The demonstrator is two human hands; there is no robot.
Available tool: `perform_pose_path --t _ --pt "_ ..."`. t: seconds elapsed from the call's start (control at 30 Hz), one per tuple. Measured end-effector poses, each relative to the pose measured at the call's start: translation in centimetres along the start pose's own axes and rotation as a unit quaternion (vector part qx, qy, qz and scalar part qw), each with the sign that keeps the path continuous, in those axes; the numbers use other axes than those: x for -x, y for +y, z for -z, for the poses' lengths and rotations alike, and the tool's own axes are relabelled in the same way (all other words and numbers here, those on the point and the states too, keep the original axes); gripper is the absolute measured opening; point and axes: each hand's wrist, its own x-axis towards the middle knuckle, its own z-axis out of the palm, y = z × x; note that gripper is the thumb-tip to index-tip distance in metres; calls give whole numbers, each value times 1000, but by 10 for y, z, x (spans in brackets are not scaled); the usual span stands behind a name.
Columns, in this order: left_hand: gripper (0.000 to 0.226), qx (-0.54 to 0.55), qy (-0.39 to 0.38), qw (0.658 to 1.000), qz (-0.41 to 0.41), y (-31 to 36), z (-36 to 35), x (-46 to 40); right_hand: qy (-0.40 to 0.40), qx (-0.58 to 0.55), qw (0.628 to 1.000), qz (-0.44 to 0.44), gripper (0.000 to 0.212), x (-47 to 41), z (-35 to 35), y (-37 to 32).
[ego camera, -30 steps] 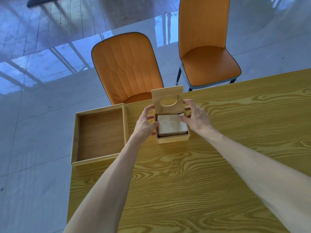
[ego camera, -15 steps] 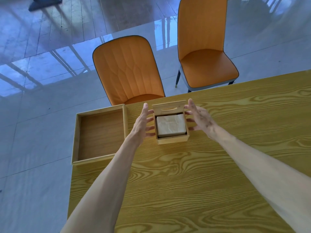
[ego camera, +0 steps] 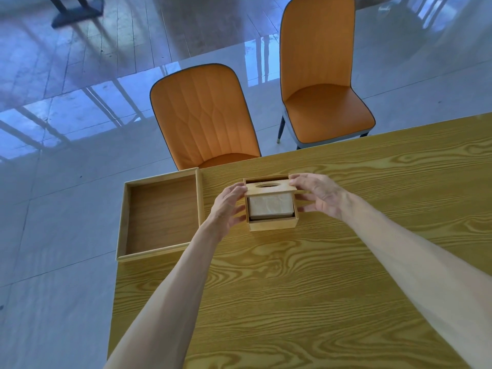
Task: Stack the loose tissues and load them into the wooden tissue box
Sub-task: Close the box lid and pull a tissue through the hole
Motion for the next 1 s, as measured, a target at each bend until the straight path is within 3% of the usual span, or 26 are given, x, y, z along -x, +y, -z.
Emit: perform_pose_path --t 0.47,0.7,1.0 --pt "41 -66 0 996 -57 -20 11 13 61 33 995 67 43 12 -6 24" --pt "39 -85 18 993 -86 -29 9 12 92 41 991 92 34 10 -8 34" --pt "53 -155 50 978 -129 -35 3 11 147 165 963 155 44 5 -13 44"
